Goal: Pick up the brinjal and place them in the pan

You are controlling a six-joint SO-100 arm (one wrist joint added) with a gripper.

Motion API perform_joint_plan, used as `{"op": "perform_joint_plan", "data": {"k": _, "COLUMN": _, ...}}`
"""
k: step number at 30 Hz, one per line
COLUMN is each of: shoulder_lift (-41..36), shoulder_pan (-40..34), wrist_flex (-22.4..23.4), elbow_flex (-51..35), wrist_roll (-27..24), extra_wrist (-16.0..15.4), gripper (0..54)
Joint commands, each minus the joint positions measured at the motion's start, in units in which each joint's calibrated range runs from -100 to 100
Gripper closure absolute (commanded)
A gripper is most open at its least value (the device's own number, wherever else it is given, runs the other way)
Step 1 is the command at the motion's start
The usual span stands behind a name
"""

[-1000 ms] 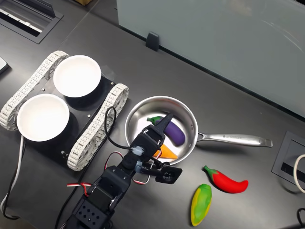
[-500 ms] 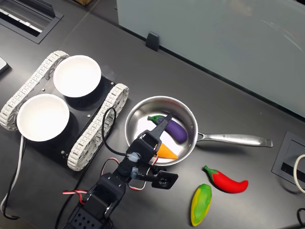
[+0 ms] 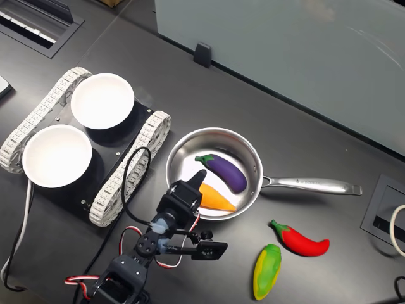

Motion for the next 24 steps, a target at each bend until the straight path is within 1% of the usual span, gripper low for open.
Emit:
{"op": "perform_joint_plan", "data": {"k": 1, "shoulder_lift": -3.57, "shoulder_pan": 0.78, "wrist_flex": -1.51, "elbow_flex": -1.66, "wrist_roll": 0.24, "extra_wrist": -1.84, "gripper": 53.6}}
{"op": "perform_joint_plan", "data": {"k": 5, "shoulder_lift": -6.94, "shoulder_pan": 0.67, "wrist_flex": 0.28, "elbow_flex": -1.66, "wrist_roll": 0.10, "extra_wrist": -2.34, "gripper": 53.6}}
{"op": "perform_joint_plan", "data": {"k": 10, "shoulder_lift": -10.65, "shoulder_pan": -0.82, "wrist_flex": 3.70, "elbow_flex": -2.39, "wrist_roll": -0.10, "extra_wrist": -2.51, "gripper": 53.6}}
{"op": "perform_joint_plan", "data": {"k": 14, "shoulder_lift": -12.93, "shoulder_pan": 0.78, "wrist_flex": 6.00, "elbow_flex": -2.84, "wrist_roll": -0.29, "extra_wrist": -4.36, "gripper": 53.6}}
{"op": "perform_joint_plan", "data": {"k": 17, "shoulder_lift": -14.70, "shoulder_pan": 0.21, "wrist_flex": 8.90, "elbow_flex": -3.48, "wrist_roll": -0.10, "extra_wrist": -4.53, "gripper": 53.6}}
{"op": "perform_joint_plan", "data": {"k": 18, "shoulder_lift": -15.12, "shoulder_pan": 0.32, "wrist_flex": 9.84, "elbow_flex": -3.66, "wrist_roll": -0.05, "extra_wrist": -5.03, "gripper": 53.6}}
{"op": "perform_joint_plan", "data": {"k": 24, "shoulder_lift": -18.67, "shoulder_pan": 1.47, "wrist_flex": 12.31, "elbow_flex": -1.48, "wrist_roll": 0.10, "extra_wrist": -5.79, "gripper": 53.6}}
